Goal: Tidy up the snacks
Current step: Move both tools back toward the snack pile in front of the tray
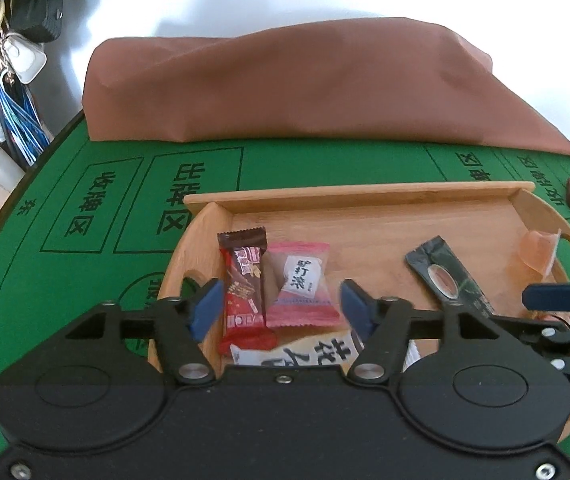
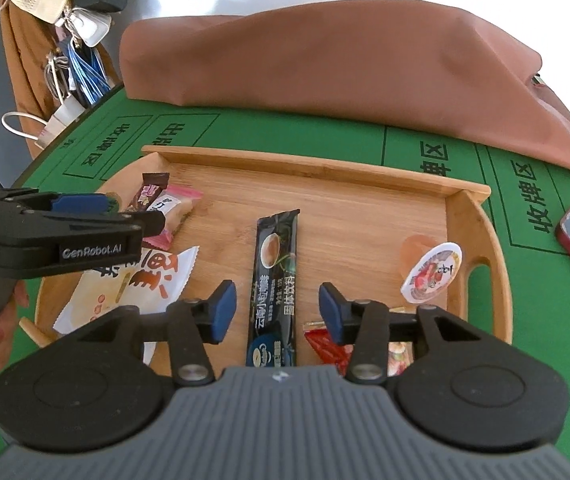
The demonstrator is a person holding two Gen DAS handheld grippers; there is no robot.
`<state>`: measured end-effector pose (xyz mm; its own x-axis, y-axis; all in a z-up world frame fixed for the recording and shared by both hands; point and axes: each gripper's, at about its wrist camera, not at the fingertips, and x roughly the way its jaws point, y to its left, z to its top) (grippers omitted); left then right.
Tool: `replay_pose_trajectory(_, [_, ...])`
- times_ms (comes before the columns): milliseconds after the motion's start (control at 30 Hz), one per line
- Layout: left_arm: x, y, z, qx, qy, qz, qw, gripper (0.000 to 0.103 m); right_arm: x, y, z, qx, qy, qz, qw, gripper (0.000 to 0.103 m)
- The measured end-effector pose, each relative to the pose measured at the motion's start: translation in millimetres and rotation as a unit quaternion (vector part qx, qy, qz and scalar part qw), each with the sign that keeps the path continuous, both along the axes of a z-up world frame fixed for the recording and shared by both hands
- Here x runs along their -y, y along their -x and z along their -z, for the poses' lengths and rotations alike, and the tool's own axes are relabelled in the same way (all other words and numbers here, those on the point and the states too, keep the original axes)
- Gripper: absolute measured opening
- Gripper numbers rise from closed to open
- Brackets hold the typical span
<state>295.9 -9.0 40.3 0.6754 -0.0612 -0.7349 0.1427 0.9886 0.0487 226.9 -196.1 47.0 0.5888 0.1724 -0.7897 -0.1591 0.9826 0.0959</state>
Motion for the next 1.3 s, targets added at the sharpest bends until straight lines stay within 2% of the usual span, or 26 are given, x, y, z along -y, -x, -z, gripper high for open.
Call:
replay_pose_trajectory(67, [-1, 8, -5, 0.009, -0.001, 0.003, 1.0000, 0.076, 1, 4, -2, 0.002, -0.001, -0.002, 1.000, 0.064])
replay_pose_trajectory(167, [-1, 22, -11, 0.020, -0.001, 0.005, 0.9998, 0.078, 3, 12, -4, 0.005, -0.006, -0.007, 1.000, 0.066])
replay_pose_trajectory(500, [-2, 74, -27, 0.056, -0.005, 0.018, 0.9983, 0.081, 4, 47, -16, 0.022, -0.019, -0.036, 0.999, 0.072])
replay_pose_trajectory(733, [-6, 111, -34, 0.072, 0.015, 0.028, 0.9969, 0.082, 2, 76, -21, 0.036, -0.019, -0.058, 0.997, 0.075])
replay_pose_trajectory(833, [-6, 127, -34, 0.079, 0.023, 0.034, 0.9960, 0.088, 3, 87, -20, 0.036, -0.020, -0.067, 0.997, 0.076])
replay_pose_trajectory(1067, [-8, 162, -30, 0.104, 0.026, 0.039, 0.9935, 0.089, 6, 114, -14, 0.041, -0.014, -0.080, 0.996, 0.078])
replay_pose_trajectory(1300, [-10, 186, -19, 0.105, 0.028, 0.041, 0.9933, 0.090, 12, 131, -8, 0.041, -0.020, -0.080, 0.996, 0.081])
